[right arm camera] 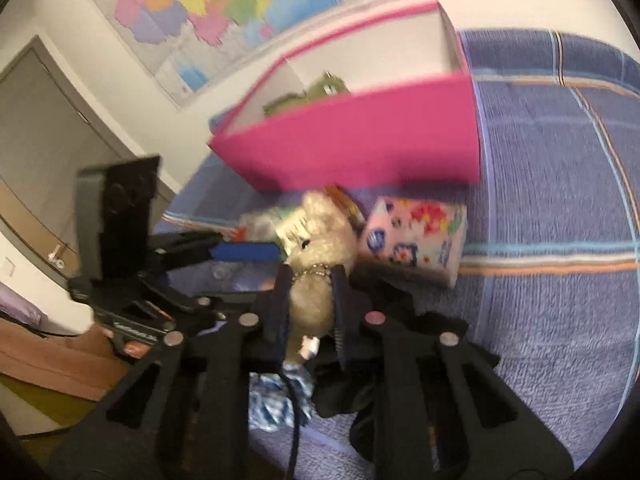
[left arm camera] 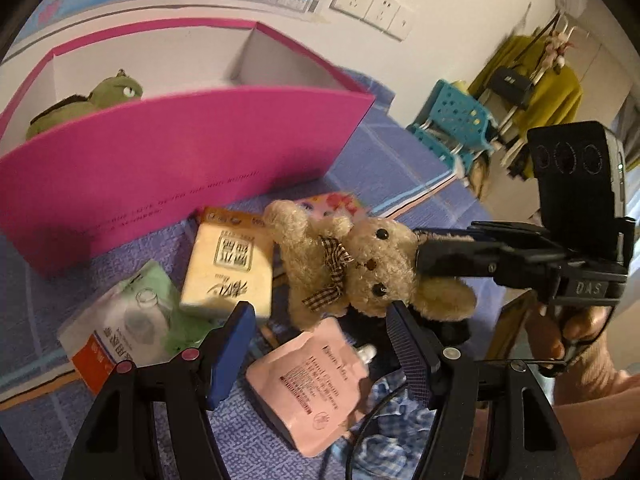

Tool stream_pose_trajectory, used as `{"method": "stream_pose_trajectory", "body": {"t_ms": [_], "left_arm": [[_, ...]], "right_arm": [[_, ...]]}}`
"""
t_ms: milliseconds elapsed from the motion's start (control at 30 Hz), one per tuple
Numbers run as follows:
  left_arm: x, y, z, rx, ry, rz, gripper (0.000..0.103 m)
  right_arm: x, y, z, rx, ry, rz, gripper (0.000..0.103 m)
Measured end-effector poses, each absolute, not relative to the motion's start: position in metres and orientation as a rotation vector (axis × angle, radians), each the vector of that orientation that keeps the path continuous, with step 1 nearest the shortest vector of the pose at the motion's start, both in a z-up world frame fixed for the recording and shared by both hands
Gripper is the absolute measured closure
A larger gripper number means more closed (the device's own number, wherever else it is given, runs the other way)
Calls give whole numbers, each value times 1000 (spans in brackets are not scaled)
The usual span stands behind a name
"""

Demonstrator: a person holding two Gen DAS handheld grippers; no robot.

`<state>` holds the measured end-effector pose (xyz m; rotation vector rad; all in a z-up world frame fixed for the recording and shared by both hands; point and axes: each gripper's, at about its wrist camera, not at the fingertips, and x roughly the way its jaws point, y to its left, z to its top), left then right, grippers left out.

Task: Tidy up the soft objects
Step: 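Grasp the beige teddy bear with the right gripper and lift it, then lower the teddy bear into the pink box and release it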

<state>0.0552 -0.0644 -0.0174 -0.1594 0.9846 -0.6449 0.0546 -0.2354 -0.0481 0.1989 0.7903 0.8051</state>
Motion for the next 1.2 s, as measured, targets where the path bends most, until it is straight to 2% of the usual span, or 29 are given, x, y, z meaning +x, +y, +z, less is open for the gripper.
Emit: {"method": "stream_pose_trajectory", "body": {"t_ms": [367,467,667,867,1200], "left_arm": [[69,-51,16,-223,901,-785,31],[72,-46,38,-216,827,-786,31],[93,-43,73,-161,755,-702,37],[140,-47,86,-112,783,-608,37],[229,-50,62,-101,935,-472,37]], "right_arm": [[48,-242,9,236,637,939,84],[49,-236,26,220,606,976,84],[70,-230,58,218,550,1005,84],[113,-231,79,218,523,965,84],[206,-228,72,232,597,859,84]]}}
